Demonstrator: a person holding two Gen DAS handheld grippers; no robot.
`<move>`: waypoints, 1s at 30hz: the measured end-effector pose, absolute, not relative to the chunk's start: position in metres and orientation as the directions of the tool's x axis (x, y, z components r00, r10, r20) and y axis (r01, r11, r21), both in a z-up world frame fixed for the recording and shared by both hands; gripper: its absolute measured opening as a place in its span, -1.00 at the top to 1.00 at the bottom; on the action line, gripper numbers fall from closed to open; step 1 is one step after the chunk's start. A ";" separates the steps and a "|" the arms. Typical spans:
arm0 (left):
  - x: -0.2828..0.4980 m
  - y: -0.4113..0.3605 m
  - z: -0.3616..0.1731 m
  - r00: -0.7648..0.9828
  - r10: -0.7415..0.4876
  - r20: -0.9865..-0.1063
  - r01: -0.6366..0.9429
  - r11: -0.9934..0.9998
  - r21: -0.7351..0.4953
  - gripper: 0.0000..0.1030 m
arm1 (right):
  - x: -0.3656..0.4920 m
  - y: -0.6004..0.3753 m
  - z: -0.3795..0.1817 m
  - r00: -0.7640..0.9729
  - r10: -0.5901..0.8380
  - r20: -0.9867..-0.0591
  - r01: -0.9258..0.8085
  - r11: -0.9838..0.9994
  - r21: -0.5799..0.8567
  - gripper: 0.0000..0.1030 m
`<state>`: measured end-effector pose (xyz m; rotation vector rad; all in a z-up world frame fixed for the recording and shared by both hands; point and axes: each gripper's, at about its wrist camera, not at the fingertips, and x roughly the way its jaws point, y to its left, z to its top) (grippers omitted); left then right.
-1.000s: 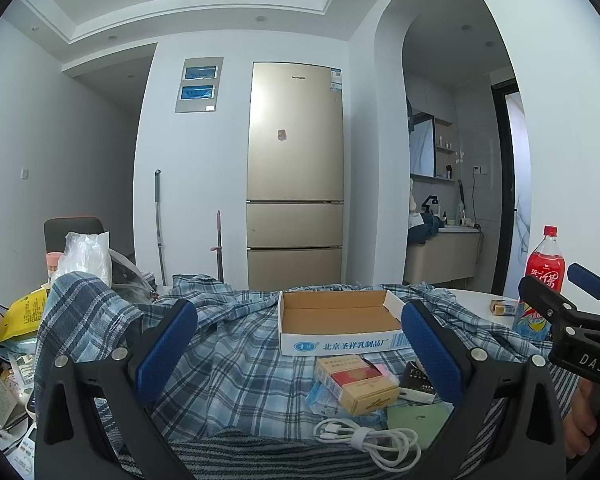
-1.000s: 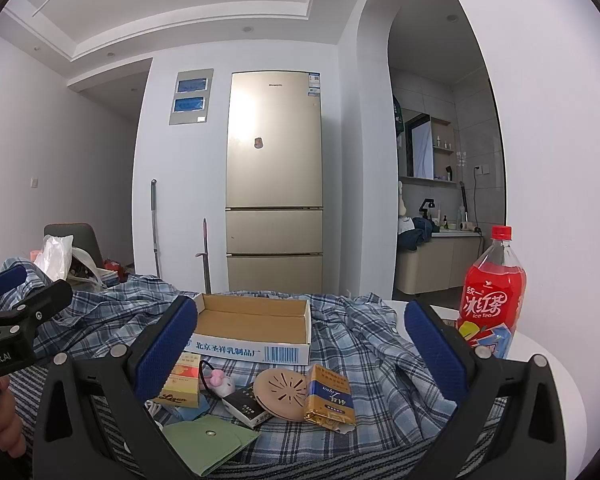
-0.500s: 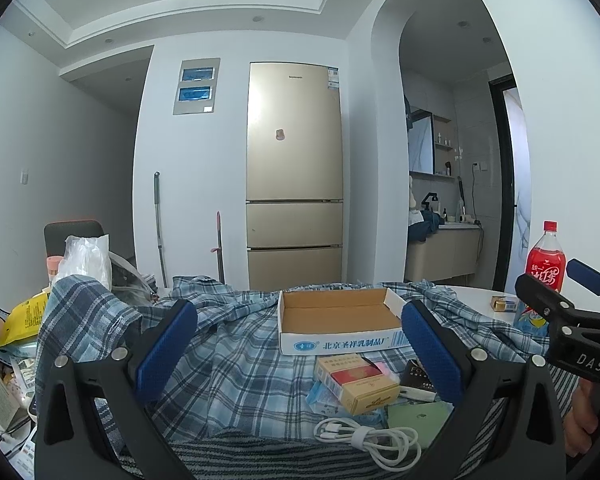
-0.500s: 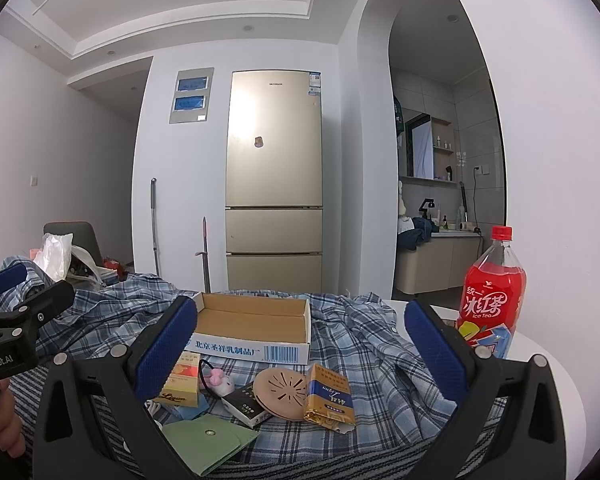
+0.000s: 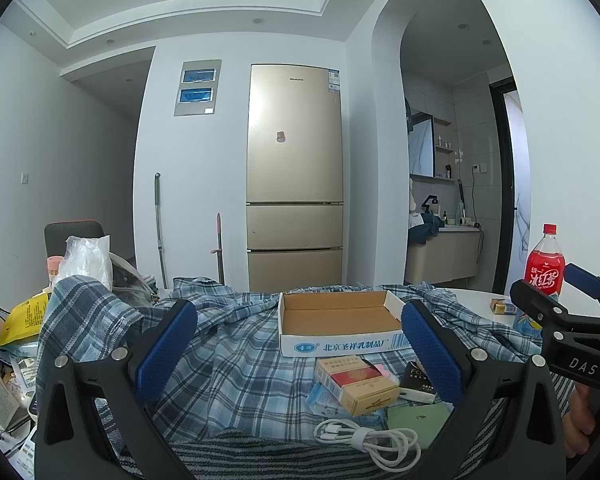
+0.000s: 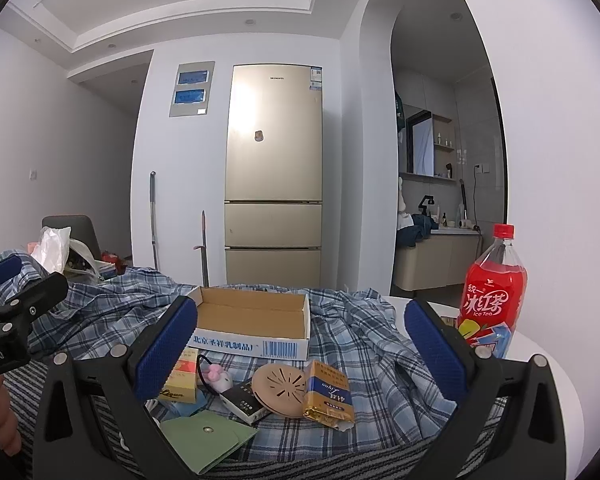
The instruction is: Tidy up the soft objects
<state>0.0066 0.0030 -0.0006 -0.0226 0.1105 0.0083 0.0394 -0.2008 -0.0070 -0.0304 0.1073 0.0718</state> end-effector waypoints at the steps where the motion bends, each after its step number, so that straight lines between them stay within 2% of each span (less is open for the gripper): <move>1: 0.007 0.003 -0.001 0.994 0.007 -0.110 -0.009 1.000 -0.022 -1.00 | 0.039 -0.201 -0.007 0.992 0.070 -0.109 -0.073 0.997 -0.025 -1.00; 30: 0.007 0.004 0.000 0.993 0.011 -0.115 -0.013 1.000 -0.015 -1.00 | 0.040 -0.202 -0.007 0.989 0.070 -0.130 -0.072 0.997 -0.009 -1.00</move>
